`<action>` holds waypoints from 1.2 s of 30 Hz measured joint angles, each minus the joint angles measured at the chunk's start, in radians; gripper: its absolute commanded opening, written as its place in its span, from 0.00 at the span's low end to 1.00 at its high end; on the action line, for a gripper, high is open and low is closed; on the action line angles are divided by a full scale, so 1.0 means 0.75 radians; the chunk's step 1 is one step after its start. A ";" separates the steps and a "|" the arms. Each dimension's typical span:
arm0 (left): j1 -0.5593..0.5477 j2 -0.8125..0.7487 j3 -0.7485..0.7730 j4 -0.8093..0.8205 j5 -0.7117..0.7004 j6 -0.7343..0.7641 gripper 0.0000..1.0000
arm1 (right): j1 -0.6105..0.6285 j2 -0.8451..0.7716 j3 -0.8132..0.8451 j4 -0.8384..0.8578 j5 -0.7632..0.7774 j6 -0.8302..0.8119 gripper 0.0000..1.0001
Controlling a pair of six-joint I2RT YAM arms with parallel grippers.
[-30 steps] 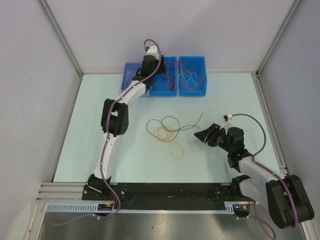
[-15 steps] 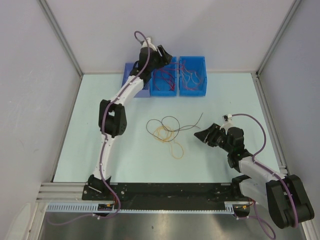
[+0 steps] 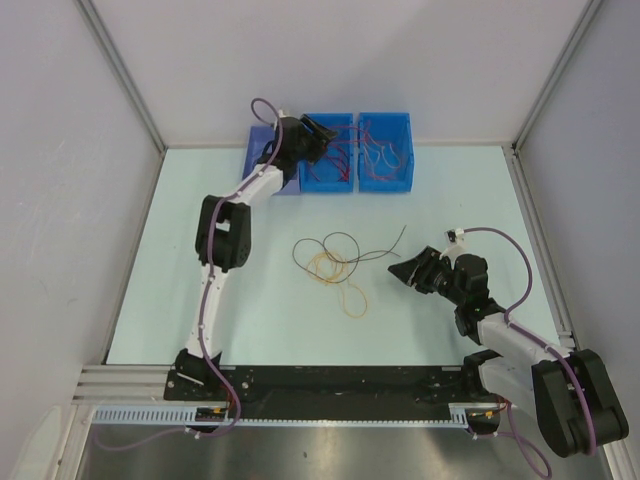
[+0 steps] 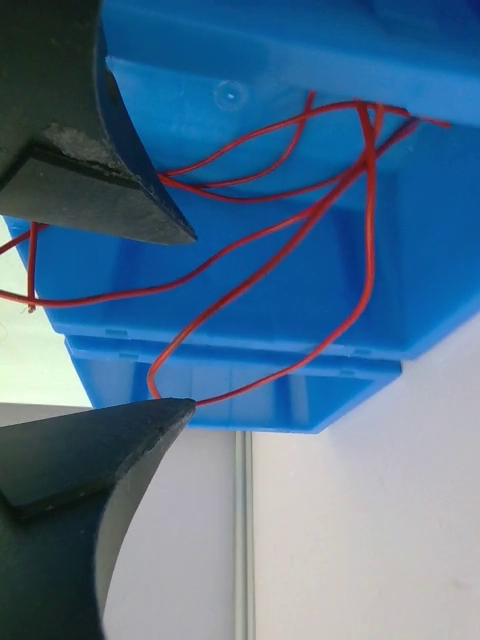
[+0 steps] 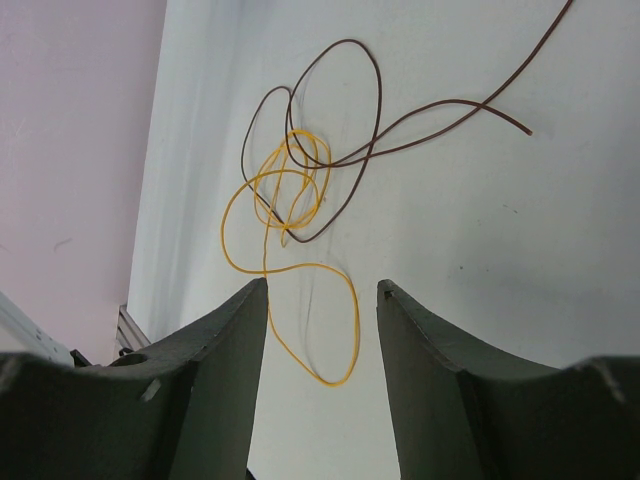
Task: Untangle the cables
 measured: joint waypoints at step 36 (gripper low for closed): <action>0.111 0.052 -0.110 0.333 0.056 -0.251 0.00 | -0.005 -0.001 -0.001 0.007 0.000 0.004 0.50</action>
